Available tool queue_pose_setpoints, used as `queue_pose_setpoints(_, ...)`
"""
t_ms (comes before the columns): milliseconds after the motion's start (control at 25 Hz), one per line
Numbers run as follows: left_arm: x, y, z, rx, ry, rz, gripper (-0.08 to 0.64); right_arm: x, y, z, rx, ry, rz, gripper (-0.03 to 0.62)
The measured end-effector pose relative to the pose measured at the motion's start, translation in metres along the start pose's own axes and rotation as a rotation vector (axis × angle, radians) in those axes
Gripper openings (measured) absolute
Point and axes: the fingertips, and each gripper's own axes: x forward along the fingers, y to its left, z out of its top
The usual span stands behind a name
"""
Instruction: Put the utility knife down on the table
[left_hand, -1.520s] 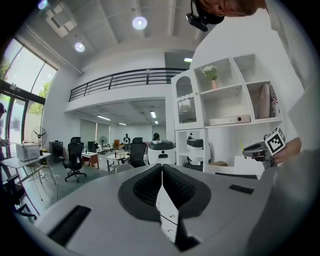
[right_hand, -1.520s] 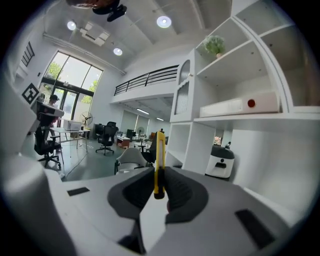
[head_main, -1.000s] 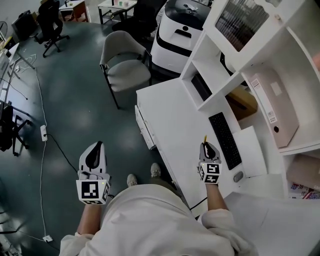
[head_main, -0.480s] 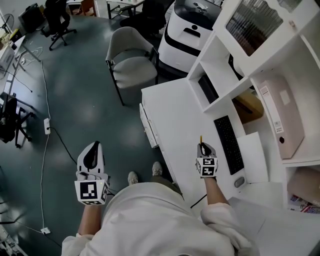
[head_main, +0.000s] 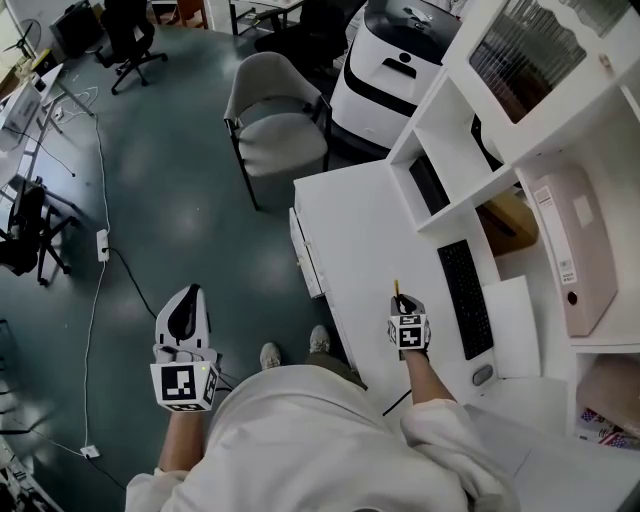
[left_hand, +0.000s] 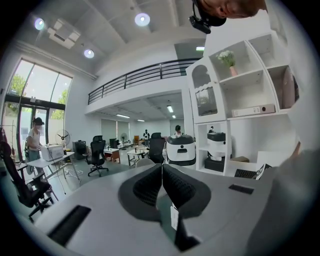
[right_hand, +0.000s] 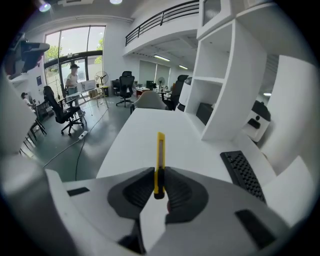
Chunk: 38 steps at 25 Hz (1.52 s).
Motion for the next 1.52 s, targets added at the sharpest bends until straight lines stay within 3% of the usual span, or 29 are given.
queue_pose_setpoints(920, 0.015, 0.007, -0.005, 0.02, 0.05, 0.043, 0.009, 0.061, 0.009, -0.067, 0.043, 0.27, 0.061, 0.066)
queue_pose_setpoints(1520, 0.021, 0.017, -0.013, 0.003, 0.063, 0.054, 0.009, 0.068, 0.014, -0.075, 0.002, 0.421, 0.145, 0.064)
